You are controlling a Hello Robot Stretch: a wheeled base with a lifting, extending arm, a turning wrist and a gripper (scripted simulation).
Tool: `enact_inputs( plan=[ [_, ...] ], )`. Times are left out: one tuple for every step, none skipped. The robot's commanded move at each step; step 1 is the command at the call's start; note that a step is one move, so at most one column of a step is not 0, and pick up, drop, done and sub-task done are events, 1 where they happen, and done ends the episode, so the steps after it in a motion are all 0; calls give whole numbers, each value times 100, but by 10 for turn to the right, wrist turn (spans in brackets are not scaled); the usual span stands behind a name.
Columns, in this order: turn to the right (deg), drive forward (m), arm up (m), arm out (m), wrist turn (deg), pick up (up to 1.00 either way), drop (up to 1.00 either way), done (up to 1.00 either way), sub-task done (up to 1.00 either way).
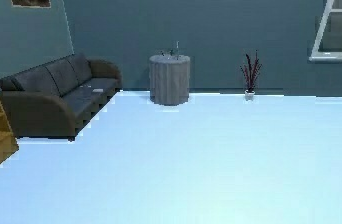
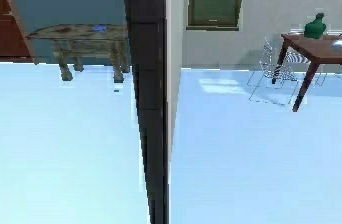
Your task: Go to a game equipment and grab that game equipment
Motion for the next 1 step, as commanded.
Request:
enact_inputs(
  plan=[
    [0,30,0,0,0,0,0,0,0]
  ],
)
